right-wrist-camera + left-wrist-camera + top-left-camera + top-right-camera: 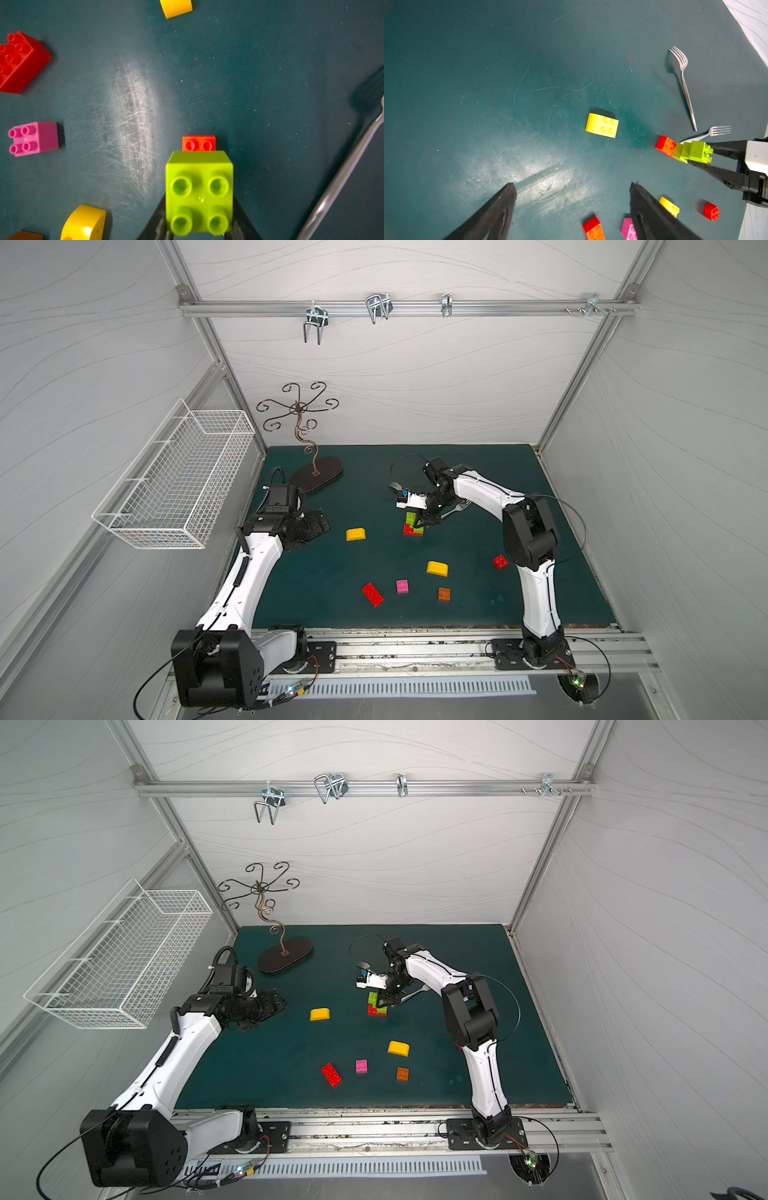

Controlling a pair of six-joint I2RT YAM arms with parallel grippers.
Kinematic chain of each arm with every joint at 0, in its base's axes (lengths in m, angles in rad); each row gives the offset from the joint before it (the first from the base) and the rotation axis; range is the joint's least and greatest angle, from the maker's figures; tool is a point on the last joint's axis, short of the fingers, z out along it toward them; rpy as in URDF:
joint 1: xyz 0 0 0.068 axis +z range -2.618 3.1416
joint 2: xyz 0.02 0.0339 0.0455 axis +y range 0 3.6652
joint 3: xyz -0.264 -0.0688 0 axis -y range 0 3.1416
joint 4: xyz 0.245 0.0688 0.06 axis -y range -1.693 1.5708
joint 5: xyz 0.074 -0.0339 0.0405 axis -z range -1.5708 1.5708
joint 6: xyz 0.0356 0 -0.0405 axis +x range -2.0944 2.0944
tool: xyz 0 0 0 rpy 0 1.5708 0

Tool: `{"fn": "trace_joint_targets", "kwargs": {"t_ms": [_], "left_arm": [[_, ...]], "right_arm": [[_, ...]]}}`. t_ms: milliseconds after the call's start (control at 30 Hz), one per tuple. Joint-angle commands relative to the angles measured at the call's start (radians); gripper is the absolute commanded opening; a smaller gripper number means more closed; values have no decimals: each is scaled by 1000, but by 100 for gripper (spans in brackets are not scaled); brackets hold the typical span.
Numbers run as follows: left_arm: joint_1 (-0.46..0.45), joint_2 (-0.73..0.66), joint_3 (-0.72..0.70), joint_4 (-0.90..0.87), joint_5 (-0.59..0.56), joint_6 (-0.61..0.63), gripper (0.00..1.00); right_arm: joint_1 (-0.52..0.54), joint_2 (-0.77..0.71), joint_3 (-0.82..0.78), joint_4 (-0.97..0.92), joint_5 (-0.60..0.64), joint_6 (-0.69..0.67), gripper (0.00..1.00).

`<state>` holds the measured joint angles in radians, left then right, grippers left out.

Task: Assemble the letter s with lego
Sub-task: Assemble the lego brick with the lego brick.

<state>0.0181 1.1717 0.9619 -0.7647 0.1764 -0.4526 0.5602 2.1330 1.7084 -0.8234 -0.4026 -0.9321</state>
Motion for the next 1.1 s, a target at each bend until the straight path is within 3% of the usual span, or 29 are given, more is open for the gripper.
{"fn": "trace_joint_targets", "kwargs": {"t_ms": [0, 1067], "left_arm": [[5, 2, 1, 21, -1, 3, 88], [6, -6, 1, 21, 3, 0, 88]], "right_arm": [[-4, 18, -29, -10, 19, 3, 14], [50, -11, -161, 24, 153, -28, 9]]}}
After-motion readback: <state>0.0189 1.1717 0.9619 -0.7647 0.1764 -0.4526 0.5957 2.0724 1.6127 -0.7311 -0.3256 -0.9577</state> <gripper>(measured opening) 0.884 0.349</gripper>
